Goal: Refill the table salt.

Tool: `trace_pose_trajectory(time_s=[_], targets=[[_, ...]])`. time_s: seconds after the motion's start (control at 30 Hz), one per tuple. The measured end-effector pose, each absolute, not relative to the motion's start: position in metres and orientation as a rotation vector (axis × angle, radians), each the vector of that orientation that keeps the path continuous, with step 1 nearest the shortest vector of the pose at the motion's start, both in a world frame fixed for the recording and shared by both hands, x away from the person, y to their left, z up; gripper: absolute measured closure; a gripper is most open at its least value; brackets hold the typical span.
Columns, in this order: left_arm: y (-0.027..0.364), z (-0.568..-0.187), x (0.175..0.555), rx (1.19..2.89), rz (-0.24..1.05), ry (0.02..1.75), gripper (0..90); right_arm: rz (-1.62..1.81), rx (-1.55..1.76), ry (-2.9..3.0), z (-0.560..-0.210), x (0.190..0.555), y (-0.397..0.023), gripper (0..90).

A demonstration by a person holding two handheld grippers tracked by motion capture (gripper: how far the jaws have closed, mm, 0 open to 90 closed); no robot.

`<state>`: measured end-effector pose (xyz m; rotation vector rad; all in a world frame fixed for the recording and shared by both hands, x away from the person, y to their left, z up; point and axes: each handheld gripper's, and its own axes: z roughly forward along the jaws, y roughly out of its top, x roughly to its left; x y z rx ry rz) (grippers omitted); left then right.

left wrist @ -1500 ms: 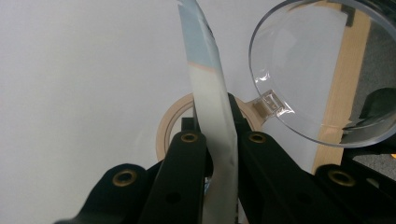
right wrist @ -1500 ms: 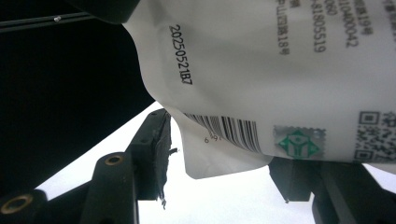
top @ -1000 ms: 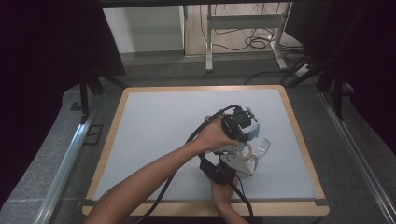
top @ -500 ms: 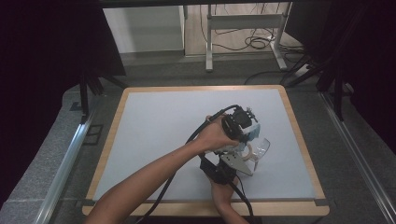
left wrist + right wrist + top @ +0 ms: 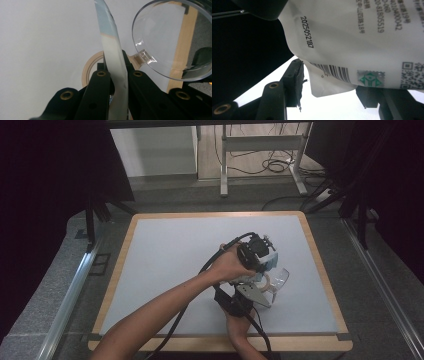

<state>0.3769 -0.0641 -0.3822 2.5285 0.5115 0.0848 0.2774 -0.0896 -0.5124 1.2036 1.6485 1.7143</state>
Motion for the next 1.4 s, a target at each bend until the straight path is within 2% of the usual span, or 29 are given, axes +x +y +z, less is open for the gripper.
trace_pose_trajectory(time_s=[1.4], targets=[[-0.0698,-0.3861,0.3781,2.542,0.08,0.502,90.0,1.694,1.22,1.616,-0.5121,0.2796,-0.0889,45.7]])
